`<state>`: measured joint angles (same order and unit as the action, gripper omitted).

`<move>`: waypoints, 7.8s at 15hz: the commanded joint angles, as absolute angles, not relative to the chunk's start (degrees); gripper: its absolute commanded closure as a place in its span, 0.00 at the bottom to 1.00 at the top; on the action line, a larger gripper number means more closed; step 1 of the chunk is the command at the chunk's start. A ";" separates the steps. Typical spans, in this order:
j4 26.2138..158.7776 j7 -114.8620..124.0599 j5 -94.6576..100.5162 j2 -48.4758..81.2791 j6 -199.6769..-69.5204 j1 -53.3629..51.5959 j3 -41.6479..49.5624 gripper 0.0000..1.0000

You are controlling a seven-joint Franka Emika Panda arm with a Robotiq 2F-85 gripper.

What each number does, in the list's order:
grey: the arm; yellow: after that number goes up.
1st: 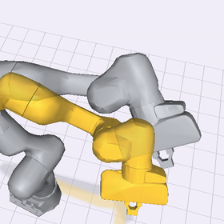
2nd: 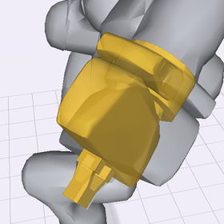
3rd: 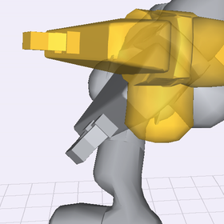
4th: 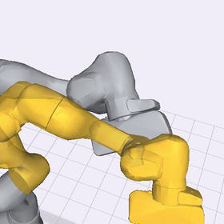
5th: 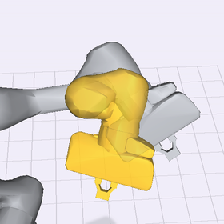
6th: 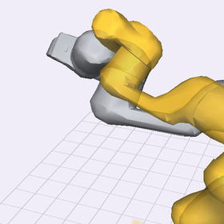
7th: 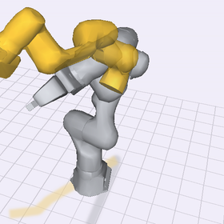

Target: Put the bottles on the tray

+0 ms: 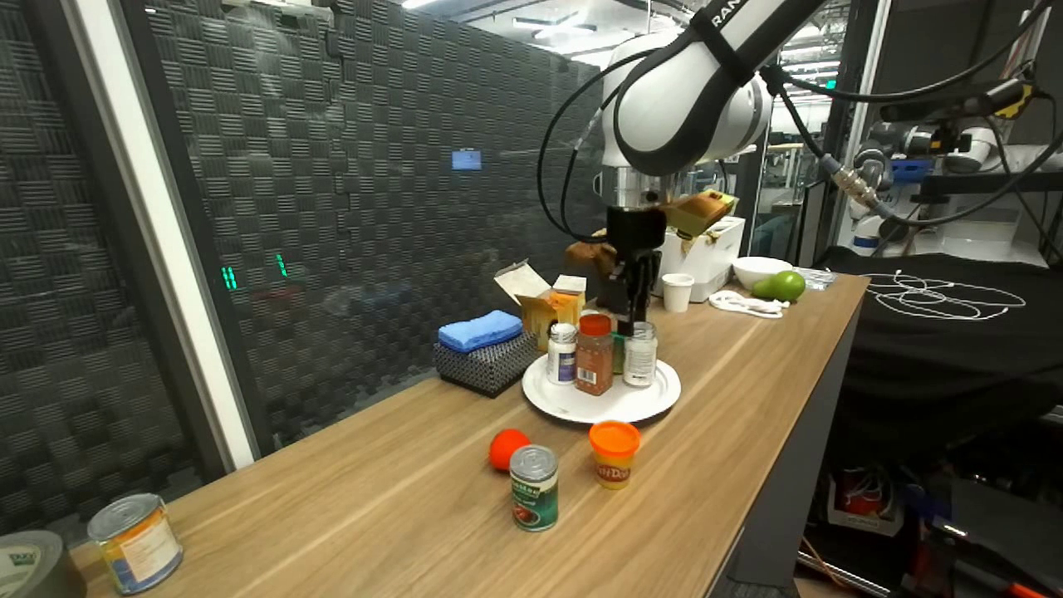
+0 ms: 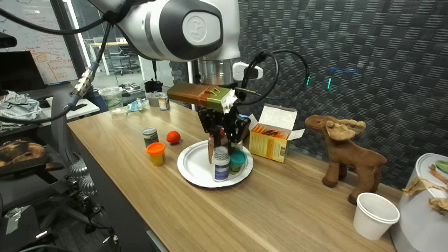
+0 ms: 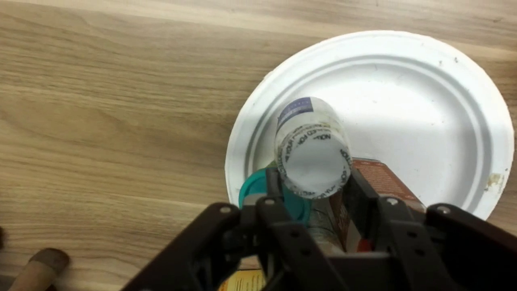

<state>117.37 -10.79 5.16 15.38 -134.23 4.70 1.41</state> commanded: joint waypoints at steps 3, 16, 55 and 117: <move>117.17 -12.12 4.25 14.64 -133.62 4.72 1.30 0.25; 119.19 -4.68 7.79 -0.82 -121.80 0.50 -0.03 0.00; 131.89 -10.50 14.64 9.53 -139.48 -7.80 -7.24 0.56; 125.09 4.54 8.60 9.70 -131.88 -2.81 -1.62 0.71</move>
